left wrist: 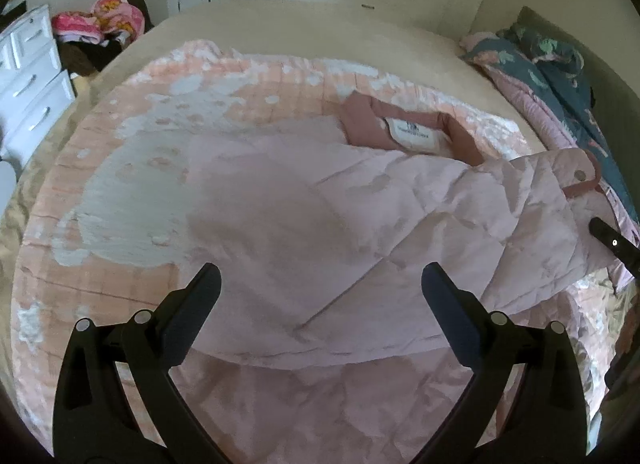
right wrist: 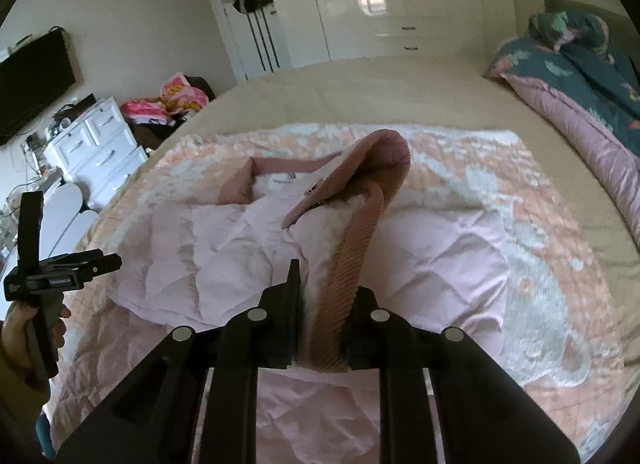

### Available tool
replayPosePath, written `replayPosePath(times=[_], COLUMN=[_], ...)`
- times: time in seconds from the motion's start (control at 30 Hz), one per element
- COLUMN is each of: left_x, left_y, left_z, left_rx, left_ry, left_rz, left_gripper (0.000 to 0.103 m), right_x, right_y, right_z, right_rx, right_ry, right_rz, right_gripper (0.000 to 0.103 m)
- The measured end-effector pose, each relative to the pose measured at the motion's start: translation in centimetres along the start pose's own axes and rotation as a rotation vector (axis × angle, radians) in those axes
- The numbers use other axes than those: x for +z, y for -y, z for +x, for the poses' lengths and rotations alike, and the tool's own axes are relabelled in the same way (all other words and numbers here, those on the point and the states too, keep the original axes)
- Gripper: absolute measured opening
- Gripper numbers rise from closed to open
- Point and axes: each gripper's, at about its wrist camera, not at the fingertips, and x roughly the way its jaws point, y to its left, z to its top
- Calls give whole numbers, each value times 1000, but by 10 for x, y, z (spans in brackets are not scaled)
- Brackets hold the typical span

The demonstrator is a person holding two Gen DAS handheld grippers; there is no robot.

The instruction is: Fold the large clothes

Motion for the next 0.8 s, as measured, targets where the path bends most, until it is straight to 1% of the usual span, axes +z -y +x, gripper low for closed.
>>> replayPosePath(times=[0.13, 0.3, 0.37, 0.43, 0.47, 0.5, 0.57, 0.7, 0.77, 0.8], left_x=[-4, -9, -10, -11, -12, -12, -13, -14, -15, -15], left_y=[6, 12, 11, 10, 10, 9, 8, 4, 1, 1], left_z=[15, 26, 30, 35, 38, 41, 45, 55, 58, 60], left_rx=[-3, 9, 7, 11, 12, 14, 8, -7, -13, -15], left_ry=[-38, -61, -70, -81, -85, -91, -101, -124, -132, -135], left_rz=[13, 36, 38, 41, 43, 44, 36, 20, 15, 16], left_gripper=[94, 94, 94, 94, 94, 94, 94, 94, 95, 95], right_x=[-8, -13, -14, -16, -16, -15, -13, -5, 0, 2], right_y=[1, 6, 8, 9, 9, 8, 7, -1, -9, -13], right_z=[8, 10, 10, 9, 7, 5, -2, -8, -7, -5], right_rx=[-33, -31, -33, -36, -43, -54, -78, -87, -88, -85], right_ry=[-30, -51, -59, -63, -58, -54, -24, -1, 1, -2], right_rz=[-5, 31, 45, 54, 55, 52, 41, 20, -3, -15], right_gripper=[25, 31, 40, 46, 46, 50, 60, 63, 70, 71])
